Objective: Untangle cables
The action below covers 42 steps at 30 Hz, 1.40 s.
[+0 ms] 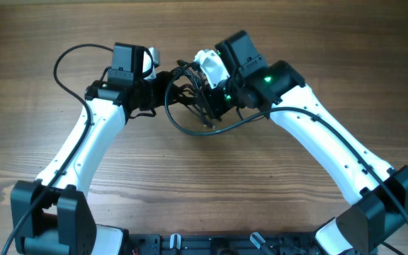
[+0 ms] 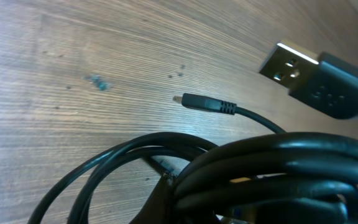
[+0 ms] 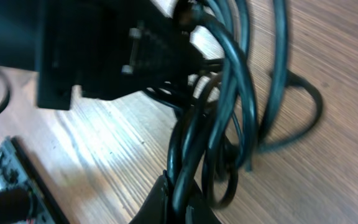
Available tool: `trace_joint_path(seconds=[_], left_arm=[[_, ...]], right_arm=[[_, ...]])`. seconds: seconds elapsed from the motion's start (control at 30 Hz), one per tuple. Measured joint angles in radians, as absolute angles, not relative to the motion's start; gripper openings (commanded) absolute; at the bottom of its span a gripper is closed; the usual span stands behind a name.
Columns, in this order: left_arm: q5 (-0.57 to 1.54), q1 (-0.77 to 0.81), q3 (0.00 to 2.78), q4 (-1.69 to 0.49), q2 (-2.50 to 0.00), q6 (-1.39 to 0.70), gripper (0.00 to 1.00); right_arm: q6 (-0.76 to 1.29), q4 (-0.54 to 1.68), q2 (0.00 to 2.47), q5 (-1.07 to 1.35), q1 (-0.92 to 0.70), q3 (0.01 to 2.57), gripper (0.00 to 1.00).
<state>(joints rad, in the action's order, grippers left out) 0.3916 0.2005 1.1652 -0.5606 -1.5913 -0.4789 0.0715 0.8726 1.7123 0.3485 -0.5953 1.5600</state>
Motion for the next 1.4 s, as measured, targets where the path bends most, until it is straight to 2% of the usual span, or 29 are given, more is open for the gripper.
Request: trace_joint_path(seconds=[0.23,0.4,0.7,1.0,1.03,1.07,1.1,1.17,1.2,1.27,1.4], left_arm=[[0.143,0.21,1.165,-0.615,-1.586,-0.702,0.04],[0.076,0.223,1.166,-0.611,-1.558,-0.781,0.04],[0.073,0.226,1.166,-0.602,-1.554,-0.807,0.04],[0.159,0.202,1.165,-0.572,-1.56,-0.807,0.04],[0.172,0.202,1.164,-0.565,-1.562,-0.806,0.04],[0.192,0.202,1.164,-0.553,-1.563,-0.806,0.04],[0.207,0.201,1.164,-0.543,-1.565,-0.806,0.04],[0.237,0.201,1.164,-0.526,-1.565,-0.807,0.04],[0.252,0.201,1.164,-0.521,-1.565,-0.809,0.04],[0.272,0.201,1.164,-0.522,-1.565,-0.835,0.04],[0.278,0.201,1.164,-0.542,-1.565,-1.005,0.04]], right_arm=[[0.284,0.89,1.648,0.305,-0.563,1.62,0.04],[0.363,0.939,1.526,0.306,-0.506,1.621,0.04],[0.355,0.943,1.509,0.376,-0.496,1.624,0.04],[0.355,0.909,1.726,0.376,-0.588,1.65,0.04],[0.355,0.9,1.746,0.375,-0.588,1.65,0.06],[0.356,0.892,1.764,0.373,-0.587,1.65,0.17],[0.358,0.885,1.776,0.373,-0.587,1.65,0.33],[0.363,0.867,1.785,0.372,-0.588,1.65,0.57],[0.363,0.859,1.785,0.373,-0.586,1.65,0.66],[0.368,0.856,1.785,0.373,-0.58,1.656,0.73],[0.366,0.88,1.76,0.373,-0.543,1.658,0.74]])
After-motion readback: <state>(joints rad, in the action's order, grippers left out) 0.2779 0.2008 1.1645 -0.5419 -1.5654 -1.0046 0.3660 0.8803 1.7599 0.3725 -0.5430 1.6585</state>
